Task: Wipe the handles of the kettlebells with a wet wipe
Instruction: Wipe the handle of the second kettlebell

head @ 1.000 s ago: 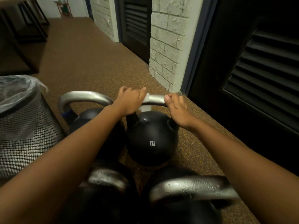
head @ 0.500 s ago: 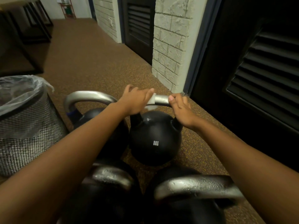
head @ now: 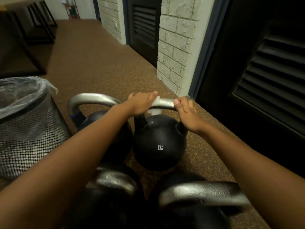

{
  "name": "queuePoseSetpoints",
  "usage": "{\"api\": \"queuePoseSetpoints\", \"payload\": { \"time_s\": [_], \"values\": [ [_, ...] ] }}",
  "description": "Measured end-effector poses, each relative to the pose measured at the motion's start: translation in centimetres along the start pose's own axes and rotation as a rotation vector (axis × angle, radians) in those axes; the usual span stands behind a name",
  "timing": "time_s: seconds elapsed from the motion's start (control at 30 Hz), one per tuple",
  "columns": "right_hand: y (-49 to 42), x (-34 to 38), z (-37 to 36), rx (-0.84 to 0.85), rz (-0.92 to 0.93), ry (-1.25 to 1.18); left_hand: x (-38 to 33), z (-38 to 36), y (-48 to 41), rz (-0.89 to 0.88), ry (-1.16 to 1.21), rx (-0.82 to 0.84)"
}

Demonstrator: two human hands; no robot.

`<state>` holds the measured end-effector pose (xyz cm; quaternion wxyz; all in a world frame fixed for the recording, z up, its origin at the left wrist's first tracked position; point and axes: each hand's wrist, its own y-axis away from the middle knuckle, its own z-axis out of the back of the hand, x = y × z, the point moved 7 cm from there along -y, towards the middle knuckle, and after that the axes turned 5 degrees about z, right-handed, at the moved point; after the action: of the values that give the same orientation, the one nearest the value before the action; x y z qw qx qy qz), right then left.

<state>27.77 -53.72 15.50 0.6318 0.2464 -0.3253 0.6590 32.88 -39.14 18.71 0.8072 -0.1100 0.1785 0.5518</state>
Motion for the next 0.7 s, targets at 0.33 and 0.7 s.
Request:
{"api": "queuePoseSetpoints", "payload": {
  "time_s": [0.33, 0.7],
  "values": [
    [-0.2, -0.3, 0.0, -0.015, 0.007, -0.01, -1.6, 0.0, -0.9, 0.062, 0.067, 0.122],
    [0.0, -0.2, 0.0, -0.005, 0.015, -0.009, 1.4, 0.3, -0.8, 0.117, 0.177, 0.126]
  ]
}}
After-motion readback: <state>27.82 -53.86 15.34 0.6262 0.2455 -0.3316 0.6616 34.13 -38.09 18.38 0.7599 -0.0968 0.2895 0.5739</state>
